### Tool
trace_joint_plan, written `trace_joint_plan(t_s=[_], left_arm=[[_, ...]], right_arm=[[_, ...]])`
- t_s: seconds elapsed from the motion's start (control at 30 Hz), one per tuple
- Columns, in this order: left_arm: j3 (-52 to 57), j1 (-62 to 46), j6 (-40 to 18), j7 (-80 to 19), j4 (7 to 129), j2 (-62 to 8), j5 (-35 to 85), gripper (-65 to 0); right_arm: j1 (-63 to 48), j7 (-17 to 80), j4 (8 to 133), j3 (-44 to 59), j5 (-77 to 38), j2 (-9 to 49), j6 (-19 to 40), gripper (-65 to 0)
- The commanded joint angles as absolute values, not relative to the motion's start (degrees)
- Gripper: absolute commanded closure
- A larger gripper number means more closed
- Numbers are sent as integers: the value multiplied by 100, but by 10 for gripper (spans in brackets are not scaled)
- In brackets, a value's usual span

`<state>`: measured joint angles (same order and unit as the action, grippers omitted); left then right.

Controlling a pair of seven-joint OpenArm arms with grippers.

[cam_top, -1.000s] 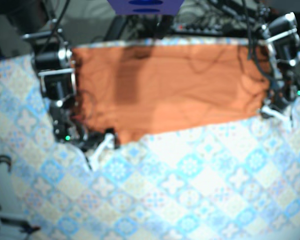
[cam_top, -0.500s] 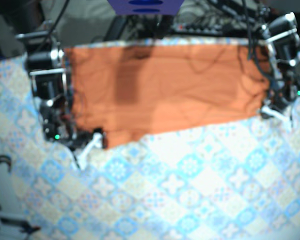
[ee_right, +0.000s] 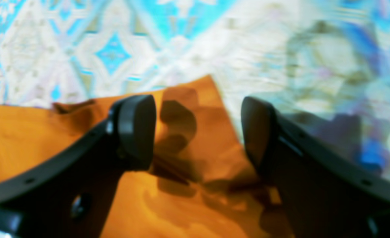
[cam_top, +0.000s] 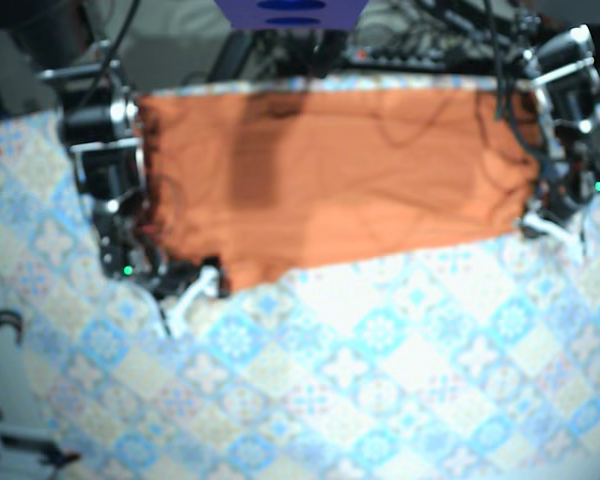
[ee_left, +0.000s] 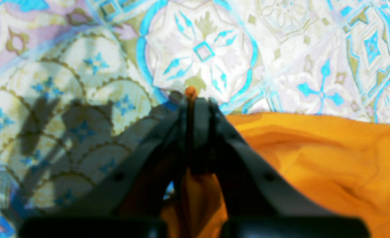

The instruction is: Fold the T-shirt properly

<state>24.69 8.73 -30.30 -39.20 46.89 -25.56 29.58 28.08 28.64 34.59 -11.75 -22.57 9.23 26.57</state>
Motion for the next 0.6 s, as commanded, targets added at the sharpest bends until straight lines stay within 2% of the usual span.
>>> trace_joint_plan(t_s=[0.0, 0.37, 0.47, 0.57], left_arm=[[2484, 980, -3081, -3820, 4796, -2686, 3029, 0], [2484, 980, -3081, -3820, 4796, -2686, 3029, 0], [2484, 971, -3081, -3820, 4796, -2686, 3029, 0], [2484, 971, -3081, -3820, 4796, -2686, 3029, 0]], right_arm=[[2923, 2958, 3495, -1182, -2273, 971, 2703, -396], [2914, 2976, 3486, -1191, -2264, 875, 2703, -383], [2914, 2976, 3486, -1349, -2035, 857, 2703, -295], [2905, 2958, 3486, -1552, -1833, 734, 2703, -112]])
